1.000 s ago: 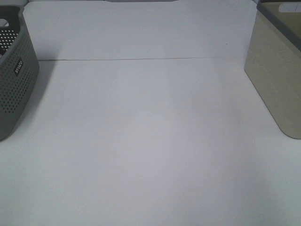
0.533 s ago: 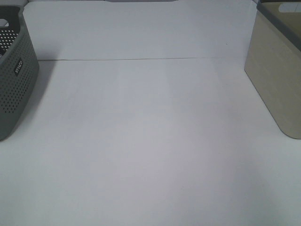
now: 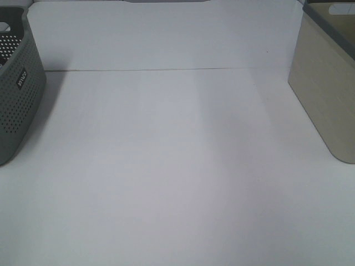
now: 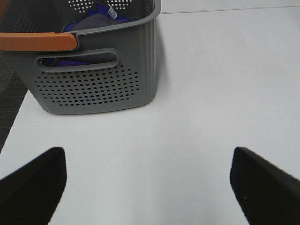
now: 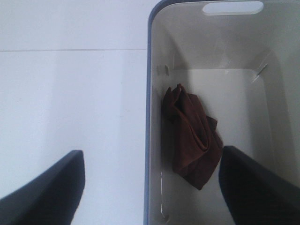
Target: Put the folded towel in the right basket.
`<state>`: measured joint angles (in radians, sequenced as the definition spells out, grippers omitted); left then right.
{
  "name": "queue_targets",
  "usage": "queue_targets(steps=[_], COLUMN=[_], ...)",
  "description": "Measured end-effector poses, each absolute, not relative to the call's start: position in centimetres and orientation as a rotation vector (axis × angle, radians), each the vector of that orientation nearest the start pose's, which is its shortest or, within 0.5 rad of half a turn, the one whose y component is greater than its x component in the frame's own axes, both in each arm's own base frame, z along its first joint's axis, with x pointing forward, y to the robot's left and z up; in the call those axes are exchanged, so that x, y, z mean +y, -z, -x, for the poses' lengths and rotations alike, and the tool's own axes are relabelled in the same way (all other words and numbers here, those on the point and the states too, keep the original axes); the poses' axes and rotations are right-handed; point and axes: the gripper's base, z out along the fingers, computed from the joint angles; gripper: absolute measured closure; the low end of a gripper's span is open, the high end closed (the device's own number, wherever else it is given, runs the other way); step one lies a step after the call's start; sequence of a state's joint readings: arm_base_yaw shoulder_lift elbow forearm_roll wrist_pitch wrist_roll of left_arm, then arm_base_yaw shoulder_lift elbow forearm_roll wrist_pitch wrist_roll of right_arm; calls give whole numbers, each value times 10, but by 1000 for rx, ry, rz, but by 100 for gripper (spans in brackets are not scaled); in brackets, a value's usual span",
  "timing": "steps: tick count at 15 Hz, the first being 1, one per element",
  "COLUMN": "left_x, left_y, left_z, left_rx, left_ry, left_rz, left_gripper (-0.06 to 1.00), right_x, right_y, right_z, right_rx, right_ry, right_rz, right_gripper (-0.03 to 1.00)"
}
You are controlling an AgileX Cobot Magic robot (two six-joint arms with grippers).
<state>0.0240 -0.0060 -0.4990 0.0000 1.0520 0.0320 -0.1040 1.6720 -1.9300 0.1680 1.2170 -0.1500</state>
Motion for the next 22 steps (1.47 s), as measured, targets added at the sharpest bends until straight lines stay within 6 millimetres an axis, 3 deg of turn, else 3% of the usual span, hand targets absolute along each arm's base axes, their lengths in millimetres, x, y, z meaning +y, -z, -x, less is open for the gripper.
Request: queue_targets(steps=[5, 14, 16, 17, 19, 22], left_x=[0, 0, 0, 0, 0, 0], left_y=[-278, -278, -278, -278, -278, -278], left_z=[5, 5, 5, 5, 5, 5], left_rx=[2031, 2031, 2031, 2031, 2031, 2031], left_ry=[-35, -35, -35, -35, -35, -35], left_rz=[-8, -8, -8, -8, -8, -8], left_gripper=[6, 6, 6, 6, 6, 6], right_x=[-10, -1, 1, 2, 3, 2], right_y=[-422, -336, -319, -305, -293, -282], right_z=[-283, -152, -118, -83, -51, -19], right_rx=[2509, 2689, 2673, 2611, 2520, 2366], right_ry=[-69, -93, -84, -55, -22, 40], right_rz=[92, 50, 50, 55, 60, 62], right_gripper=[20, 20, 20, 20, 20, 20])
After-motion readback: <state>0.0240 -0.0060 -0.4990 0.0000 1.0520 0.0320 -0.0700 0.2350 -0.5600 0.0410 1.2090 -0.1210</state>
